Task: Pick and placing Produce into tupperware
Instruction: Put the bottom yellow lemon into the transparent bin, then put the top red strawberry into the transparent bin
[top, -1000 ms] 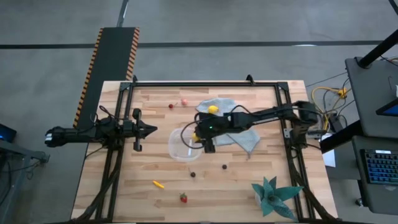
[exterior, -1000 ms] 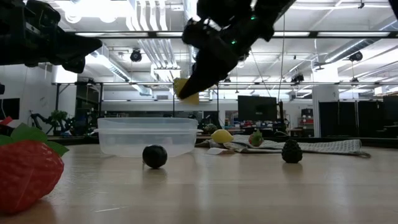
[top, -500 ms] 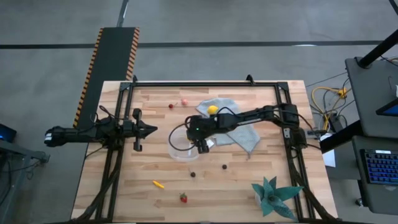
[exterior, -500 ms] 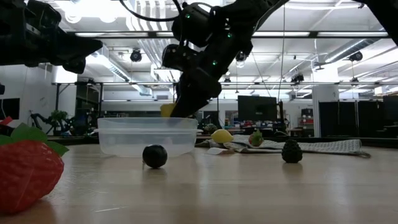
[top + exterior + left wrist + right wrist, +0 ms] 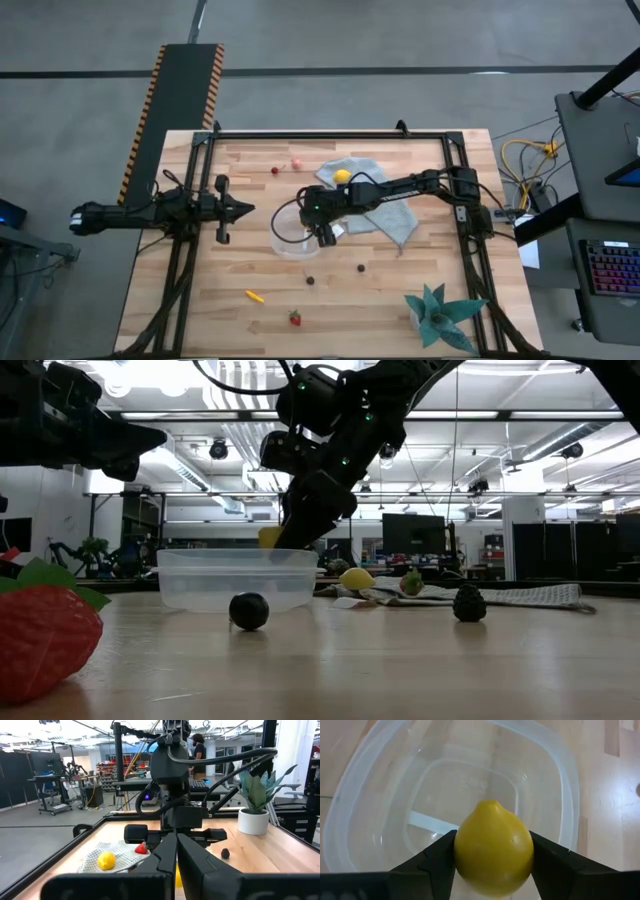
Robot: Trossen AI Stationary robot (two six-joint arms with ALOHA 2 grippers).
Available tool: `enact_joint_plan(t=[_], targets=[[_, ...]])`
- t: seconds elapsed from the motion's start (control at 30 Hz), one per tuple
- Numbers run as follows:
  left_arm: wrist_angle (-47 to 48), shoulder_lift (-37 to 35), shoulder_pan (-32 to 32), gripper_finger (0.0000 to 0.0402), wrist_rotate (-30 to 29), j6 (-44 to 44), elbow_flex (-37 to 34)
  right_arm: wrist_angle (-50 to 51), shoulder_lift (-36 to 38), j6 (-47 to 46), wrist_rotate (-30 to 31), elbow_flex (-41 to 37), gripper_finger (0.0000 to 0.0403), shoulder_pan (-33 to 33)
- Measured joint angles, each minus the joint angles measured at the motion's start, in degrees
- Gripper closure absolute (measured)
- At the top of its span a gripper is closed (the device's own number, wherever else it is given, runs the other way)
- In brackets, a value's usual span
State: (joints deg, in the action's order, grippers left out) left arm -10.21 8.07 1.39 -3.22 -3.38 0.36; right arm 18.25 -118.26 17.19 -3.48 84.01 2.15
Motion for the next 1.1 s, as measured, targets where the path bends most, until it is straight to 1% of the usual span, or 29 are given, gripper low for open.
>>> enact_joint_plan(t=[0.2,0.47,0.83,1.1], targets=[[-0.1,0.0,0.0,0.0402,0.0,0.0,0.0,0.4,0.0,-0.1,-2.7,0.0,0.0190,0.0],[-0.1,0.0,0.0,0.0402,0.0,0.0,0.0,0.3,0.0,0.3,-2.5,0.0,0.0172,0.0],[0.0,0.1,0.0,0.0402,0.0,0.0,0.0,0.3,0.5,0.6,-2.4,0.0,0.0170,0.2],[0.0,0.1,0.0,0.0402,0.0,0.0,0.0,0.7,2.6,0.5,-1.8,-0.1,0.0172,2.1]])
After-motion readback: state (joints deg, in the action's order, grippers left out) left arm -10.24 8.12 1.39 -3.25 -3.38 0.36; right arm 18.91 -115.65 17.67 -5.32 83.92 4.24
